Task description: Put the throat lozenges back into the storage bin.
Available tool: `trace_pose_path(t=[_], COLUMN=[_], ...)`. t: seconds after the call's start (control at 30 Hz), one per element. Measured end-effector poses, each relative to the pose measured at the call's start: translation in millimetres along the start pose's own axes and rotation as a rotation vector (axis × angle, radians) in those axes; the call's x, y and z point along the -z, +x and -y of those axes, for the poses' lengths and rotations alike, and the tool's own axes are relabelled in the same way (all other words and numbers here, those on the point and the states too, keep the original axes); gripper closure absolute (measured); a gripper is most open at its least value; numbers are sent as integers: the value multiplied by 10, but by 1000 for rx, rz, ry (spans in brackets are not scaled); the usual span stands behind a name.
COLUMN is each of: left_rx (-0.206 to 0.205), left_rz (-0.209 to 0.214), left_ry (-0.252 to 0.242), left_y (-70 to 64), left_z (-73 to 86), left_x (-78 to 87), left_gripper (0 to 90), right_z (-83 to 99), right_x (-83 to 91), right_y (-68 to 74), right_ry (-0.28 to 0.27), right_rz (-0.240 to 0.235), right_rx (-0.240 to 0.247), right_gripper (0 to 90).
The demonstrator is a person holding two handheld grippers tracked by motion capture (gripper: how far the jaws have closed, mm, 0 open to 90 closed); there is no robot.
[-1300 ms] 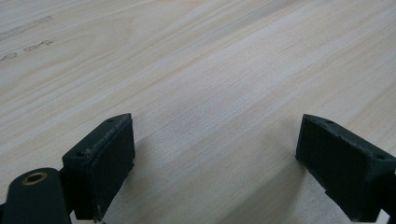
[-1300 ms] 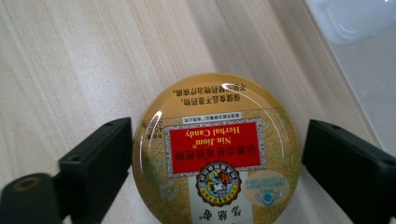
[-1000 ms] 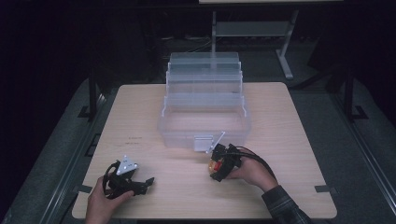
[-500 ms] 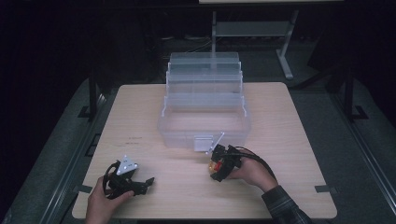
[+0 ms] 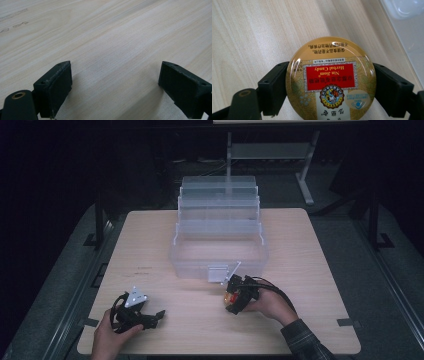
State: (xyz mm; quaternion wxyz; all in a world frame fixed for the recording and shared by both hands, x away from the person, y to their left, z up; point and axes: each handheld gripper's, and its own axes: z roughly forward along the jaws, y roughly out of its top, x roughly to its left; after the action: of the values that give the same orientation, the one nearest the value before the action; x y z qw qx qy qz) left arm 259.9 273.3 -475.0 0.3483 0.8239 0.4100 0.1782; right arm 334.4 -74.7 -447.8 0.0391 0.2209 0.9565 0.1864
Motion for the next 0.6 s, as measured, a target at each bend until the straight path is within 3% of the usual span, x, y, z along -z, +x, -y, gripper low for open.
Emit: trace_pose_path(t=[0.6], left_rx=[0], left_rz=[0], left_ry=[0], left_y=[0], left_z=[0], left_x=[0], left_gripper=[108], right_z=[46], right_x=[80], right_y=[-6], right_ry=[13], right_rz=[-1], right_rx=[-24], right_gripper=[199])
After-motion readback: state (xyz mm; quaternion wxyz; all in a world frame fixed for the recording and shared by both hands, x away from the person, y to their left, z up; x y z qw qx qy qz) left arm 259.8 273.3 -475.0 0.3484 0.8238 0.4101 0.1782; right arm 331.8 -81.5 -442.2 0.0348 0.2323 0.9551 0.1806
